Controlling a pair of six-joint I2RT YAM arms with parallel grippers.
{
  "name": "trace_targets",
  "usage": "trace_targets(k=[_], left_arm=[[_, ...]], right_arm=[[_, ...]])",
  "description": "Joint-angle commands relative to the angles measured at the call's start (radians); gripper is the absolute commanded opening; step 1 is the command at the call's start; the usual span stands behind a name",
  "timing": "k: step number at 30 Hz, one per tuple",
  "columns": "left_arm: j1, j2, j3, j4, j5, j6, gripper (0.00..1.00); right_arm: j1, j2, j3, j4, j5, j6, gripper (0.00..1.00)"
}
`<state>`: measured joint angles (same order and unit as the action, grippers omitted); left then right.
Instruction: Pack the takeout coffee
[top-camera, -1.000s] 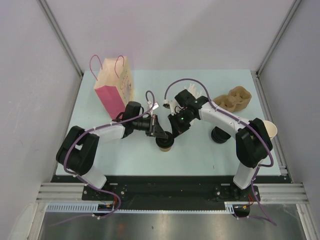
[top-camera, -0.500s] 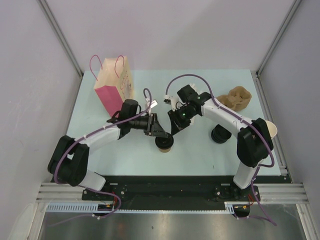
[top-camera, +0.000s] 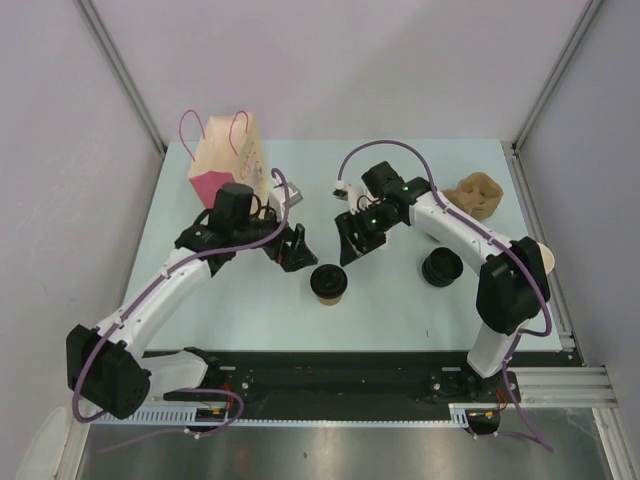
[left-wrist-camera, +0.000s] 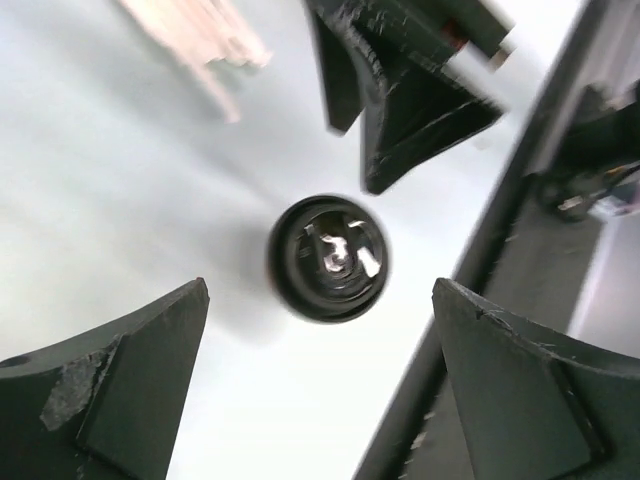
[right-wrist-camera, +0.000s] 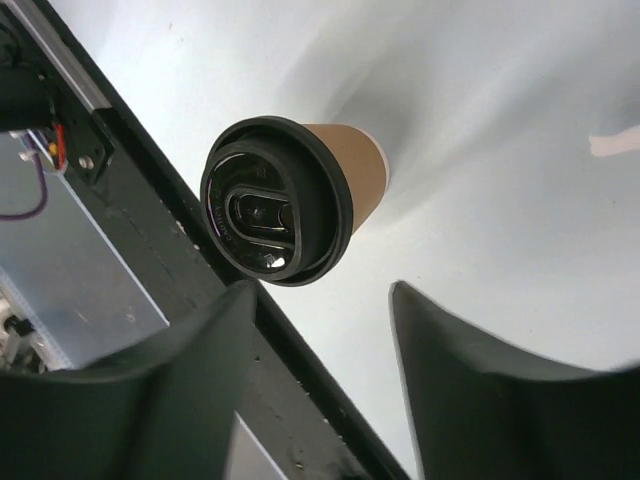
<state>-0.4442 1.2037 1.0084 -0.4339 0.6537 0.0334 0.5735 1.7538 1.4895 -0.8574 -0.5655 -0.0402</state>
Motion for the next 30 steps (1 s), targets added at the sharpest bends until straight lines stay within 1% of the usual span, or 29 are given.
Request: trace_targets(k=[1,2,4,7,9,13,19,30], left_arm=[[-0.098,-0.024,0.041,-0.157,-0.273,0.215,1.00],[-0.119,-0.023,0.041,-0.160,-0.305,0.217,0.99],[-0.175,-0.003,0.042,-0.160,-0.351,0.215,1.00],[-0.258,0.039,0.052,-0.148,-0.412,0.206,0.99],[-0.313,0.059,0.055,-0.140,-0.422,0.198,1.00],[-0.378,0.118,0.065,-0.109,-0.451,0.192,1.00],[-0.396,0.195,0.093,-0.075,-0.505,0.184,0.99],[-0.396,0.261,0.121,-0.058,-0.509,0.194,0.99]], right_arm=[[-0.009,-0.060,0.041,-0.005,0.010,-0.015,0.75],[-0.009,-0.062,0.040,-0.005,0.022,-0.016,0.87],[-0.011,-0.063,0.040,-0.006,0.056,-0.018,0.99],[-0.018,-0.077,0.041,-0.006,0.087,-0.026,1.00],[-0.032,-0.085,0.041,-0.006,0.095,-0.026,1.00],[-0.067,-0.093,0.044,-0.008,0.104,-0.020,1.00],[-0.158,-0.111,0.054,-0.009,0.059,-0.003,1.00],[-0.175,-0.112,0.049,-0.012,0.033,-0.001,1.00]])
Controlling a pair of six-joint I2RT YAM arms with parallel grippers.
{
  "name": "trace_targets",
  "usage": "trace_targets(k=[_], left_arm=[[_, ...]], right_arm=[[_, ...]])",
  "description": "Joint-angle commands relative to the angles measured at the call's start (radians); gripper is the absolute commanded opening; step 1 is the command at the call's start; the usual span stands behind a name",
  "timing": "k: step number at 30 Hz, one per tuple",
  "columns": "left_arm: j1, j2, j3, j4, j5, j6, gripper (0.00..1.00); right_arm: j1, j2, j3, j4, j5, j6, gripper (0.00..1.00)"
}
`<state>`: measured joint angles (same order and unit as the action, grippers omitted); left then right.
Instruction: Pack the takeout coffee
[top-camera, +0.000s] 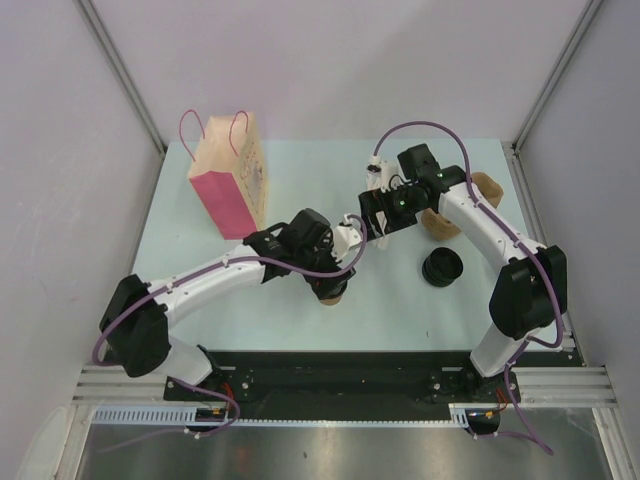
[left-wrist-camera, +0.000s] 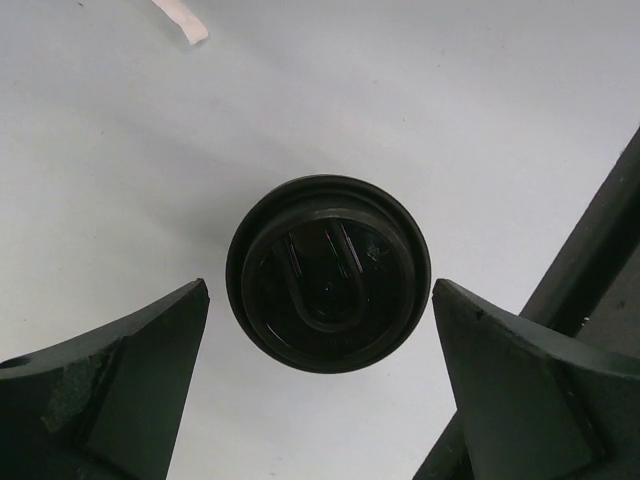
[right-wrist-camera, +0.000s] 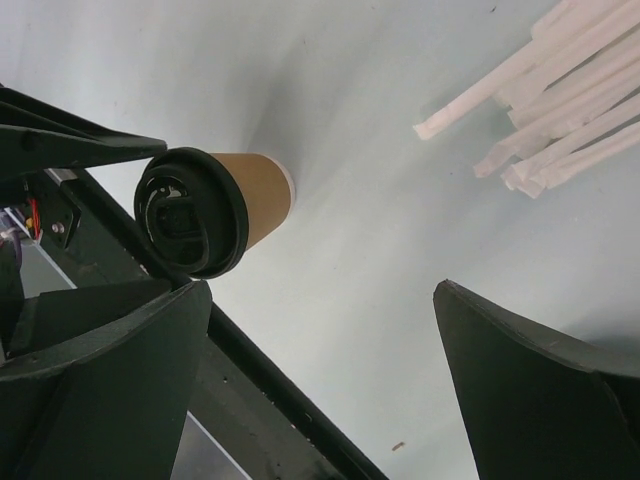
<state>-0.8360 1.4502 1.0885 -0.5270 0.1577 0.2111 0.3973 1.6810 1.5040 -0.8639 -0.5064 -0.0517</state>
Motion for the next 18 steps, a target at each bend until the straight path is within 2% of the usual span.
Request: trace_targets(k=[1,9,18], left_arm=[[-0.005,0.024,0.039,0.038,-0.014,0.017,0.99],[-0.005,0.059,0.027,0.055,-0.011,0.017,0.96],[-0.005,0.046,0.011,0.038,0.009,0.016,0.79]], right_arm=[[0.000,-0.040,0.035,-0.006,-0.027,0.010,1.00],[-0.003,-0.040,0.029,-0.007,-0.037,0.009,1.00],[-0.011,-0.040,0.025,-0.006,-0.046,0.009,1.00]])
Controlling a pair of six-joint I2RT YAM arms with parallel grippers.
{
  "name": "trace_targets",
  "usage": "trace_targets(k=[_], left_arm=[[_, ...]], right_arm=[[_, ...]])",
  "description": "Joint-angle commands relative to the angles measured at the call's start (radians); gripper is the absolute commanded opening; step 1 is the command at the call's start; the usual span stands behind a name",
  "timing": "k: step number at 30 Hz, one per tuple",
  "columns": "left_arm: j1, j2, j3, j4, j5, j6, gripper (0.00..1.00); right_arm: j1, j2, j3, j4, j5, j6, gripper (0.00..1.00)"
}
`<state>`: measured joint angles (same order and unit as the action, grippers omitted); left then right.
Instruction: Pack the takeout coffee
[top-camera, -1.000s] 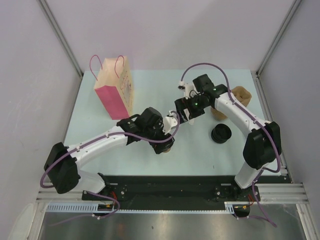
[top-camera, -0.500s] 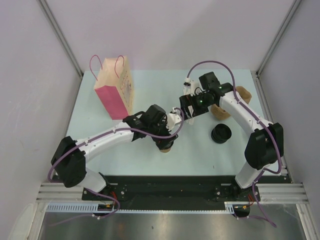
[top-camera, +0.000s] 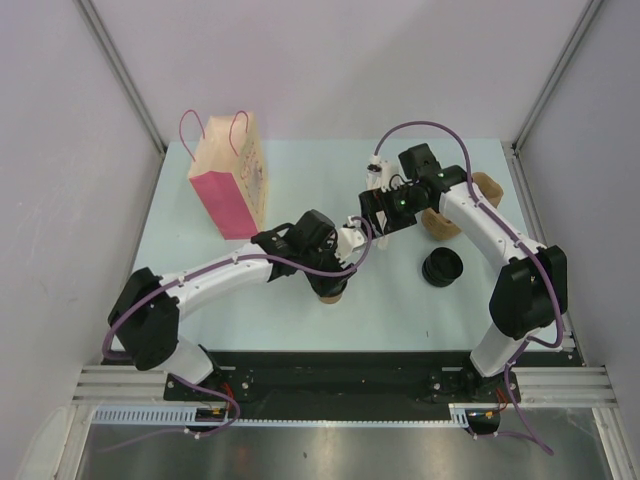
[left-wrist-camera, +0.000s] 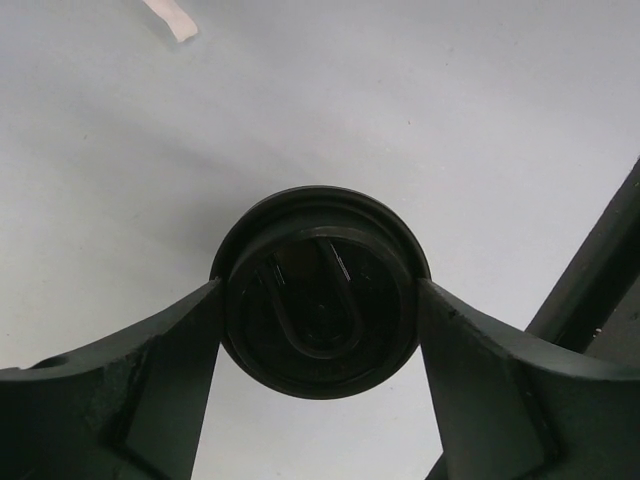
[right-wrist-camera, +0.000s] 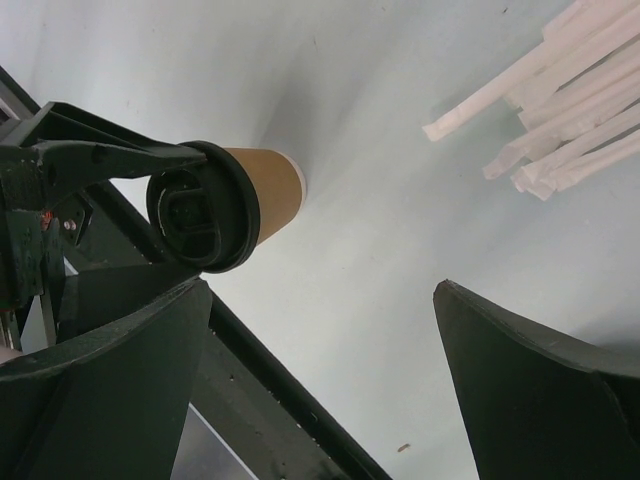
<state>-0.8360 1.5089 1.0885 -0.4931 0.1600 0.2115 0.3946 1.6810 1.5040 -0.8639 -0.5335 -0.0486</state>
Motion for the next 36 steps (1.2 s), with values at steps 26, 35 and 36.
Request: trace_targets(k=[26,35,36], left_arm=[[0.416,-0.509,-0.084,-0.482,0.055,0.239,0.55],[0.898,-0.546,-0.125,-0.523,0.127,0.471,0.56],[0.941,-0.526,-0.113,-0.513,0.136,0.485,0.55]], right_arm=[[-0.019,-0.037,0.022,-0.014,-0.023,0.000,1.00],[-0.017,-0.027,0.022,-0.014,-0.017,-0.002,0.99],[-0.017,-0.026,0.022,-0.014,-0.016,-0.004,1.00]])
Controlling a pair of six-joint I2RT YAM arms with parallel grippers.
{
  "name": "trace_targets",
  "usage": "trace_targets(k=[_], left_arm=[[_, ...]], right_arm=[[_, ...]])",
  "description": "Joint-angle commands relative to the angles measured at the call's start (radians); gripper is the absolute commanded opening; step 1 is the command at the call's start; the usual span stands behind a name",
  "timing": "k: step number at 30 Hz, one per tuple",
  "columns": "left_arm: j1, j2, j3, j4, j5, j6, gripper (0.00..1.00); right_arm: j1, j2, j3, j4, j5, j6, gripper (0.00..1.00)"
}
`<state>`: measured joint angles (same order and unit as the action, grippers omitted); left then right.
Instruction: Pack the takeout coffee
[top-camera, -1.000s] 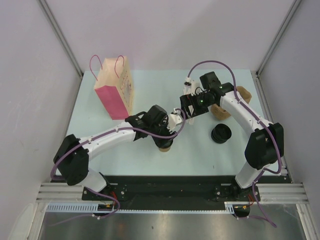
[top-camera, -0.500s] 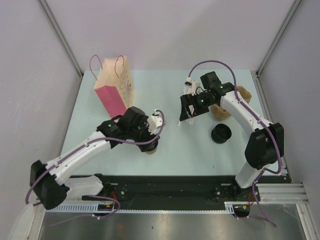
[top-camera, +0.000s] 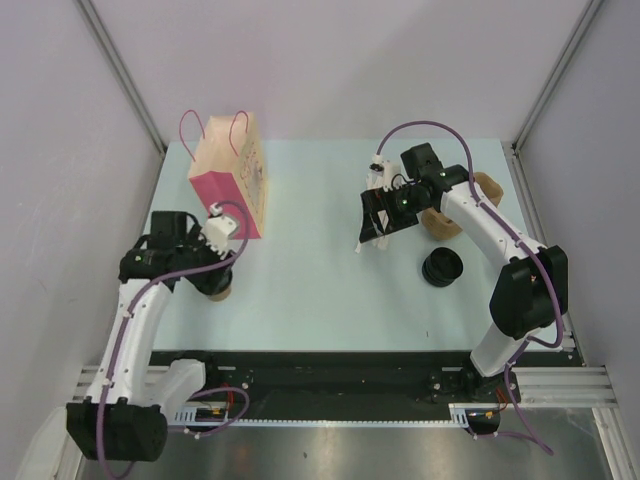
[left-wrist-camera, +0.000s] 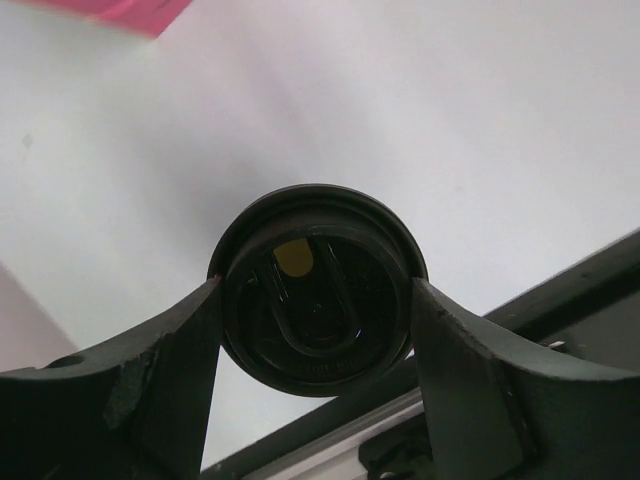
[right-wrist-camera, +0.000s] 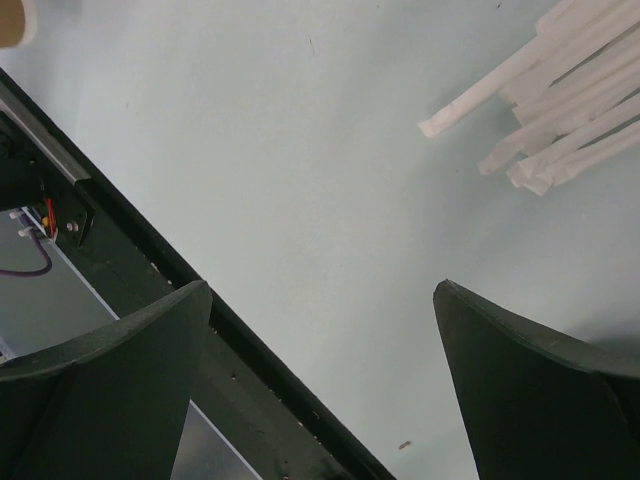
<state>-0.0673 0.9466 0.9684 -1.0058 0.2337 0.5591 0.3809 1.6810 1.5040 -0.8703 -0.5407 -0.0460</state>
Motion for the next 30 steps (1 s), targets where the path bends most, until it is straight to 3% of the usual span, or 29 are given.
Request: trace_targets(k=[1,4,9,16,25,28,30], left_arm=[[0.255,0.055,0.015,0.015,0.081,0.159,0.55],[0.398,0.161,0.068,0.094,0.114,0.167,0.55],[0.526,0.413,0.223,0.213,0.148,0.091,0.53],[0.532,0.570,0.276,0.370,0.170,-0.025,0.55],[0.531,0.647,0.251,0.498,0.168,-0.090,0.58],[0.529,0.646,0.225,0.512,0.165,-0.090,0.64],[0.529,0.644,0.219,0.507,0.162,-0.091,0.75]], right_arm=[[-0.004,-0.027,0.024,-0.010,-0.008,-0.006,1.00],[-0.004,-0.024,0.022,-0.012,-0.007,-0.008,1.00],[-0.005,-0.021,0.024,-0.012,-0.001,-0.009,1.00],[-0.005,-0.010,0.024,-0.012,0.010,-0.012,1.00],[-0.005,0.003,0.028,-0.016,0.004,-0.014,1.00],[-0.005,0.005,0.030,-0.015,0.002,-0.015,1.00],[-0.005,0.008,0.033,-0.018,-0.002,-0.015,1.00]])
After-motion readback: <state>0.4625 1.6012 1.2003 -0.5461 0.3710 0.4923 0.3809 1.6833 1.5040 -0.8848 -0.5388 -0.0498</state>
